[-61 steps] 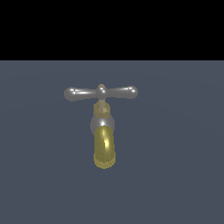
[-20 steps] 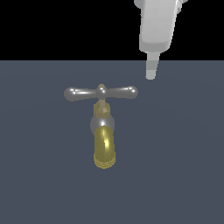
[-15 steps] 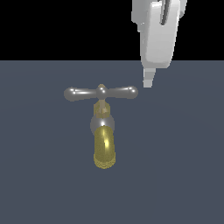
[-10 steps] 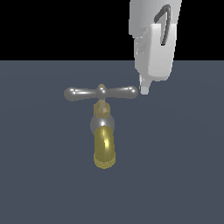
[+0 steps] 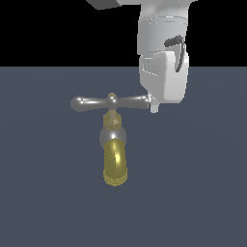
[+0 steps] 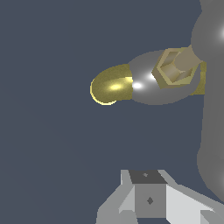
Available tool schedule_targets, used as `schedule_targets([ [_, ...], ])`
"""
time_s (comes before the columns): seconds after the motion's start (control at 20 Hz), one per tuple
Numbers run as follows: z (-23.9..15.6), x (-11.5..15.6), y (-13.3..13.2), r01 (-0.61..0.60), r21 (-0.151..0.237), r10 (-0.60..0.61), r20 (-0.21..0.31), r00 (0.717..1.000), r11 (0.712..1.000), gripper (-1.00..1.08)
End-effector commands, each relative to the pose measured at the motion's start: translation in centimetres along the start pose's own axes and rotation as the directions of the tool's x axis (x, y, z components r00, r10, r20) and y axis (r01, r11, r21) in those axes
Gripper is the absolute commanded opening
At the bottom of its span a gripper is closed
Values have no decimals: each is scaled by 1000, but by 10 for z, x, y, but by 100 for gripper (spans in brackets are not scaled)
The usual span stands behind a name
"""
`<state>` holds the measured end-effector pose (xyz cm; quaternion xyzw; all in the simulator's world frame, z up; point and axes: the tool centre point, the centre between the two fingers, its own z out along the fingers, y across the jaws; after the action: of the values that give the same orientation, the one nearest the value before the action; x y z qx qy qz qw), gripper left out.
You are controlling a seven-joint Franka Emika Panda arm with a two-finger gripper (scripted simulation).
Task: Turn on the faucet by rotating a designated handle.
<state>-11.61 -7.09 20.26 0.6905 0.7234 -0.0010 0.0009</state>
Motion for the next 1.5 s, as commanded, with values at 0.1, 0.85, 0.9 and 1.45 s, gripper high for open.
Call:
schedule_targets([
  [0.1,6,2,4,35,-1,-35,-1,999,999,-100],
  [0.85,7,2,5,40,0,-40,-3,999,999,-100],
  [0.9,7,2,7,40,0,-40,-3,999,999,-100],
  [1.45,7,0,37,41,0,-41,-3,999,999,-100],
])
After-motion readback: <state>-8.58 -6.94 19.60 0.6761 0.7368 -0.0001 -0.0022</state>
